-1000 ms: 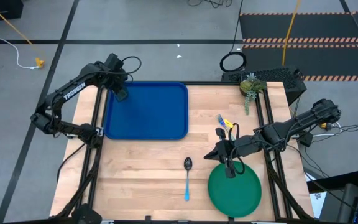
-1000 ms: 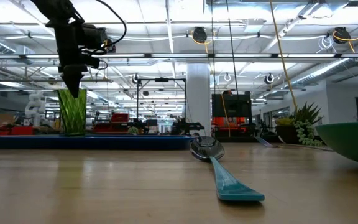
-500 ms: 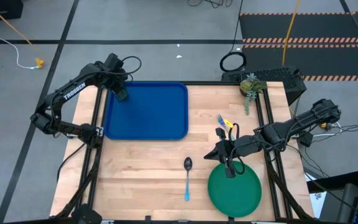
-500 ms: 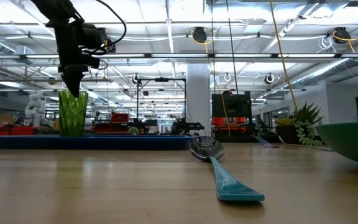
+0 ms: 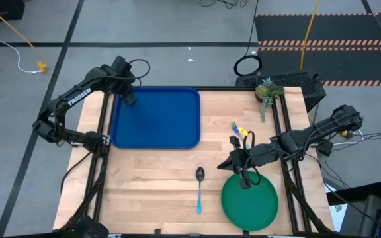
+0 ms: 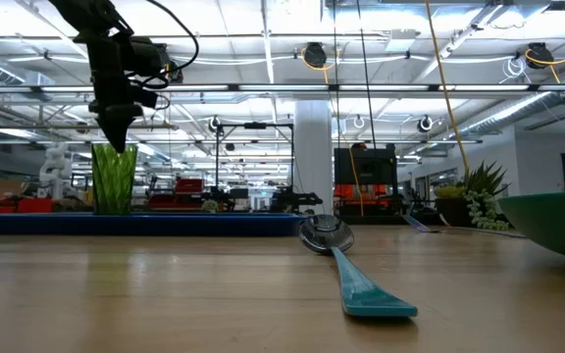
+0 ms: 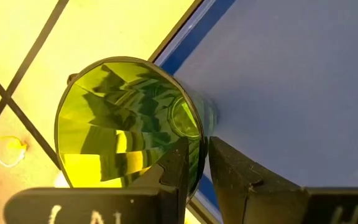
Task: Pick and place plate/cup/fork/spoon on tray
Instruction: Put the green glass on the blue tray, then put the green plate on the blue food tray
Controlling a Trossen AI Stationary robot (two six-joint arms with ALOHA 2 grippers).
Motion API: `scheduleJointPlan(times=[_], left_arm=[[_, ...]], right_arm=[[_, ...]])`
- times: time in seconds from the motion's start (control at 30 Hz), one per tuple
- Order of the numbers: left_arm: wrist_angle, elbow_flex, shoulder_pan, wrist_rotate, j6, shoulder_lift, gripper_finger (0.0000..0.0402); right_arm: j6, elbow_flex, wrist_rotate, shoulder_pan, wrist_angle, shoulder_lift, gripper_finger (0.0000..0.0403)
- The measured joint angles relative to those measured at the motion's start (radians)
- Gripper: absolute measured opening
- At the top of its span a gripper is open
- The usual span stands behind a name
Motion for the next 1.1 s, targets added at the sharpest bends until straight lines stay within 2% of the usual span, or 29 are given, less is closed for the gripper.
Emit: scheduleJointPlan(times=[0.3, 0.53, 0.67, 0.83, 1.1], left_arm=[[0.023, 0.000, -0.019, -0.006, -0.040, 0.000, 0.0071], [0.019, 0.000, -0.018, -0.087, -0.077, -0.015, 0.0121], [0.019, 0.000, -0.018, -0.088, -0.103, -0.056, 0.0142], [0.016, 0.000, -0.019, -0.087, -0.121, -0.135, 0.0147], [-0.027, 0.000, -0.094, 0.012, -0.279, -0.296, 0.0148]], right_arm=[[0.000, 0.000, 0.000, 0.000, 0.000, 0.000, 0.0000], [0.000, 0.000, 0.000, 0.000, 0.000, 0.000, 0.0000], [-0.004, 0.000, 0.000, 0.000, 0.000, 0.000, 0.0000], [-0.007, 0.000, 0.000, 0.000, 0.000, 0.000, 0.0000], [-0.007, 0.000, 0.001, 0.000, 0.000, 0.000, 0.0000]])
